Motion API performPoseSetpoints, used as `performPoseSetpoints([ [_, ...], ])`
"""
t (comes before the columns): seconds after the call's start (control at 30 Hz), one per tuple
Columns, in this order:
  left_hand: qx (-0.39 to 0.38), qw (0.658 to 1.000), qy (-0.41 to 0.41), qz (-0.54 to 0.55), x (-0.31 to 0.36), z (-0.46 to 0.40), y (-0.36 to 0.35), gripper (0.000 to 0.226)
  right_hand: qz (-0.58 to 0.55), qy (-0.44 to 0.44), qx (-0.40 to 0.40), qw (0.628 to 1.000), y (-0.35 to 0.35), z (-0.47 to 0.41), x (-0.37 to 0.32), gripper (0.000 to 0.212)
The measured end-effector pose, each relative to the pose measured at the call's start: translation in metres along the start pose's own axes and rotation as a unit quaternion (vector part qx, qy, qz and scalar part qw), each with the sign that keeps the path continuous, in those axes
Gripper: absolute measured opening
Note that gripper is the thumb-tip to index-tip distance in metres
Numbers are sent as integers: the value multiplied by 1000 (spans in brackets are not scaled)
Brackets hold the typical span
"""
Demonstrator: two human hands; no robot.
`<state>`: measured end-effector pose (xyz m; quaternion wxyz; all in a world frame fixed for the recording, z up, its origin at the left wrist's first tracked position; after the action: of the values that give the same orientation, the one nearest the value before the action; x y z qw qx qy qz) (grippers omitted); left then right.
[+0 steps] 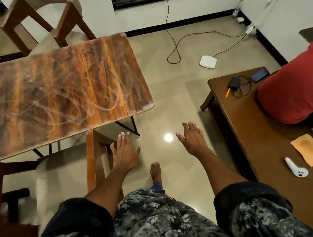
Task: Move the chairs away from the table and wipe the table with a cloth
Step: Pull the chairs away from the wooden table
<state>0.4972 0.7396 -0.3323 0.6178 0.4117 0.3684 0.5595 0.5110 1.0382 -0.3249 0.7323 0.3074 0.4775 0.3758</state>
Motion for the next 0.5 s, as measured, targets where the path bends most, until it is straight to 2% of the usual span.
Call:
performPoseSetpoints([
  [0.33, 23, 999, 0, 34, 37, -118, 71, 80, -9, 16, 18, 1000, 66, -111, -10, 62],
  [0.5, 32, 999, -1, 14, 53, -163, 88, 80, -17, 37, -17, 999, 79, -170, -13, 62],
])
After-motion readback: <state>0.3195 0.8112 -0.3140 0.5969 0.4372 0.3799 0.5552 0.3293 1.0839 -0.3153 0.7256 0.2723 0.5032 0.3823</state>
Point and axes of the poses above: each hand's wrist, its own z-axis away from the middle knuckle, its own y-axis out of the back of the hand, x = y × z, the point moved 4 cm from there along -z, towards the middle knuckle, and after that the axes turned 15 degrees about -z, right-handed, at the moved point
